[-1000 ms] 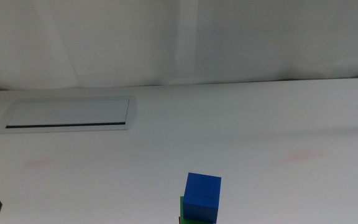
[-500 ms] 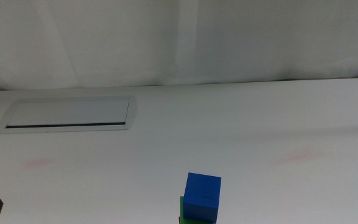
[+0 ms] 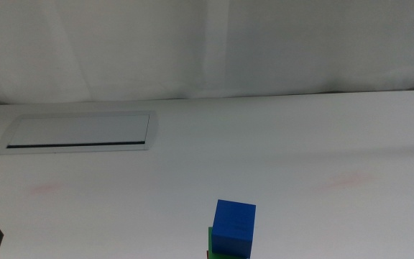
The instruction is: Stack red cubes first, then green, then blue cubes in a specific spot.
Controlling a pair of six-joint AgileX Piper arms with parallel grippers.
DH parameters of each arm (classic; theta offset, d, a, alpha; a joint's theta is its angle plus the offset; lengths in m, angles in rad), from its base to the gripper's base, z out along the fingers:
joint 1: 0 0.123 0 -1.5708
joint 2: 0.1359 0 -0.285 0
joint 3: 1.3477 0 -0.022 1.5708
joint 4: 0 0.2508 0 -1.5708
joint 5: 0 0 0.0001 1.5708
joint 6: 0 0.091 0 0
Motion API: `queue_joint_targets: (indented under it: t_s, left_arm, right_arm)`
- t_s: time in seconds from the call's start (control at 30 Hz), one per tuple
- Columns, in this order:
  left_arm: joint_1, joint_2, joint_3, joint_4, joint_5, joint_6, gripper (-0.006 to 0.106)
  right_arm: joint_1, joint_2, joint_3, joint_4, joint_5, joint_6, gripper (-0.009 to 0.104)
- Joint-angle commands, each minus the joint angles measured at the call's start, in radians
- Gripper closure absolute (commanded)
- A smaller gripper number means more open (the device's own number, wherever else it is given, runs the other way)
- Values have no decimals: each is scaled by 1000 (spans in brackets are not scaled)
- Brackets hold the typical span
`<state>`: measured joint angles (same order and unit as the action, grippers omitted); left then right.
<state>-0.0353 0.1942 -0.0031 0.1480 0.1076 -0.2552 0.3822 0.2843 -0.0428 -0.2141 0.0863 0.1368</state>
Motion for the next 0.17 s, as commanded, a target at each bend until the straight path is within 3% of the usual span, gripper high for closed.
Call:
queue_joint_targets:
  t_s: [0.0, 0.13]
  left_arm:
    - [-4, -2, 39, -6, -15, 15, 104]
    - [-4, -2, 39, -6, -15, 15, 104]
  right_arm:
    - [-5, 0, 6, -11, -12, -5, 97]
    - [-5, 0, 6, -11, -12, -5, 97]
